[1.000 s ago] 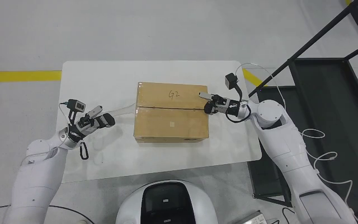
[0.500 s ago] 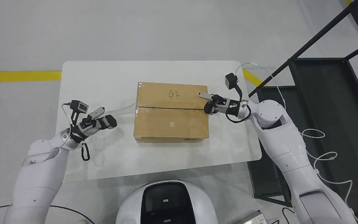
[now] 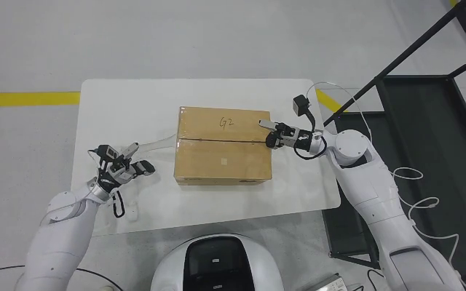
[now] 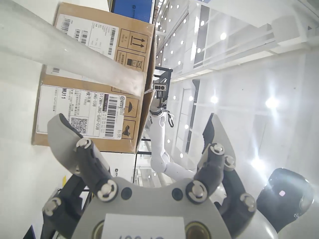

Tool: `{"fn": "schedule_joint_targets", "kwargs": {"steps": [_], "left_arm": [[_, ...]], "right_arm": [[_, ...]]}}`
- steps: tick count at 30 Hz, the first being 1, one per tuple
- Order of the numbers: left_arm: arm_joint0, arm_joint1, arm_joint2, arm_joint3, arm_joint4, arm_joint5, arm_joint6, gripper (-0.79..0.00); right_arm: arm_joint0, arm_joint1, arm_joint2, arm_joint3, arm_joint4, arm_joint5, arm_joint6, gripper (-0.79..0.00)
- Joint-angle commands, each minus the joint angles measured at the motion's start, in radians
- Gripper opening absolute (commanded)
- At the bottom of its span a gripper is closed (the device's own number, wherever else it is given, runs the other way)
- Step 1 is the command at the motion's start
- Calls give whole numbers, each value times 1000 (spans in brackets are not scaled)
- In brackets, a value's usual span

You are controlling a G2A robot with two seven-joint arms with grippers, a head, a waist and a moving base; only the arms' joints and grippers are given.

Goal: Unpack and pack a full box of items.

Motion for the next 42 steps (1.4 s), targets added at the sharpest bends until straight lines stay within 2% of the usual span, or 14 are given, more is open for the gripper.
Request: {"fn": "schedule_joint_targets", "kwargs": {"steps": [1, 12, 15, 17, 18, 20, 24, 27, 30, 33, 35, 37, 39, 42], "left_arm": [[-15, -6, 15, 16, 0, 3, 21, 0], [-81, -35, 76, 88, 52, -22, 140, 0], [-96, -40, 88, 107, 72, -18, 173, -25], [-107, -43, 94, 120, 87, -12, 190, -289], [-112, -44, 96, 128, 96, -10, 201, -360], [-119, -47, 99, 138, 102, -4, 217, -366], [-130, -51, 99, 155, 106, -3, 235, -431], [-129, -52, 93, 154, 106, -13, 239, -517], [-112, -49, 77, 130, 105, -35, 240, -529], [-87, -43, 53, 86, 99, -53, 241, -551], [-66, -39, 35, 44, 89, -58, 234, -656], [-43, -35, 17, -3, 83, -58, 229, -690], [-21, -30, 0, -53, 81, -53, 223, -773], [6, -25, -19, -121, 86, -36, 222, -785]], "right_arm": [[0, 0, 0, 0, 0, 0, 0, 0], [0, 0, 0, 0, 0, 0, 0, 0], [0, 0, 0, 0, 0, 0, 0, 0], [0, 0, 0, 0, 0, 0, 0, 0], [0, 0, 0, 0, 0, 0, 0, 0], [0, 0, 0, 0, 0, 0, 0, 0], [0, 0, 0, 0, 0, 0, 0, 0], [0, 0, 0, 0, 0, 0, 0, 0], [0, 0, 0, 0, 0, 0, 0, 0], [0, 0, 0, 0, 0, 0, 0, 0], [0, 0, 0, 0, 0, 0, 0, 0], [0, 0, 0, 0, 0, 0, 0, 0], [0, 0, 0, 0, 0, 0, 0, 0], [0, 0, 0, 0, 0, 0, 0, 0]]}}
